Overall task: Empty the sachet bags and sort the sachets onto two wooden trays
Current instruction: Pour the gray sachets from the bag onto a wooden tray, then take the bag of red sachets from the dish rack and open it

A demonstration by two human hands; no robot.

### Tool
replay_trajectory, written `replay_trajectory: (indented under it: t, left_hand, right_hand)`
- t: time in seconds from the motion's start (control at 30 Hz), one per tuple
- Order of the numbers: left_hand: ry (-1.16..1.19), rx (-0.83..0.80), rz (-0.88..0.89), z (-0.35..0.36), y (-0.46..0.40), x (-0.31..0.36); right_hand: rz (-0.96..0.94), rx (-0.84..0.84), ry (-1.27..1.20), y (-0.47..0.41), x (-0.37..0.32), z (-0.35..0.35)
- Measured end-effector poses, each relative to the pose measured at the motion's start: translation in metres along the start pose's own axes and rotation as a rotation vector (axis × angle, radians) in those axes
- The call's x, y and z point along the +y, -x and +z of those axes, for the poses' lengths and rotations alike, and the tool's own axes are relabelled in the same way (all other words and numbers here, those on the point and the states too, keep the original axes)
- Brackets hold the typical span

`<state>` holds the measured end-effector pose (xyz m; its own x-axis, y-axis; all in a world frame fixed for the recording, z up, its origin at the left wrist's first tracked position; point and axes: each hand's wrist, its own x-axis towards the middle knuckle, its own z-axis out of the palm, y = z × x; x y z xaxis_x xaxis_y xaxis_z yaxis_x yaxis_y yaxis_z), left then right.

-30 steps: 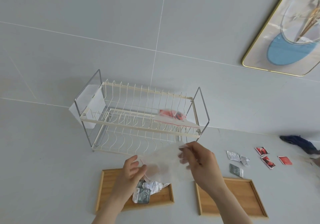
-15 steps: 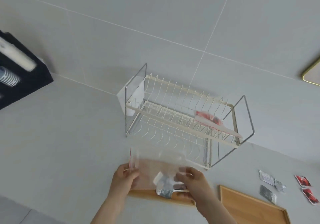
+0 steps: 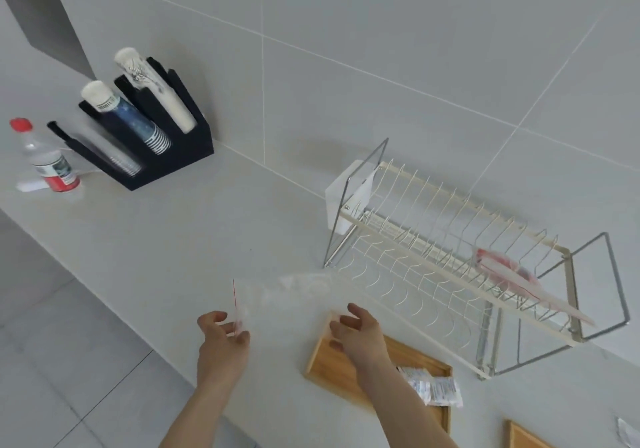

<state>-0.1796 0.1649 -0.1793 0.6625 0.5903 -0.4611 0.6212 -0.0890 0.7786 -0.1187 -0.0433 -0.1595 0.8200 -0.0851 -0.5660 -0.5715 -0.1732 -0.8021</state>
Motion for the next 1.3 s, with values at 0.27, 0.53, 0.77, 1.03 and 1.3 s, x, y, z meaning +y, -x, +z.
replay_trajectory:
  t: [0.27, 0.53, 0.77, 1.03, 1.3]
  left_hand:
    - [-0.322, 0.046, 0.204, 0.011, 0.011, 0.007]
    - [-0.447, -0.323, 0.808, 0.072, 0.06, 0.086]
    - [-0.27, -0.355, 1.285, 0.124, 0.131, 0.182]
    - [-0.444, -0.42, 1.615, 0.172, 0.166, 0.23]
    - [-0.511, -0.341, 1.574, 0.177, 0.166, 0.232]
  right_hand:
    - [-0.132, -0.026, 0.474, 0.031, -0.008, -0.029]
    - [-0.279, -0.098, 0.741, 0.075, -0.045, -0.121]
    - [-0.473, 0.343, 0.577, 0.122, -0.089, -0.21]
    - [-0.607, 0.8, 0.783, 0.111, -0.086, -0.248]
    - [-0.657, 0.924, 0.721, 0.087, -0.073, -0.243]
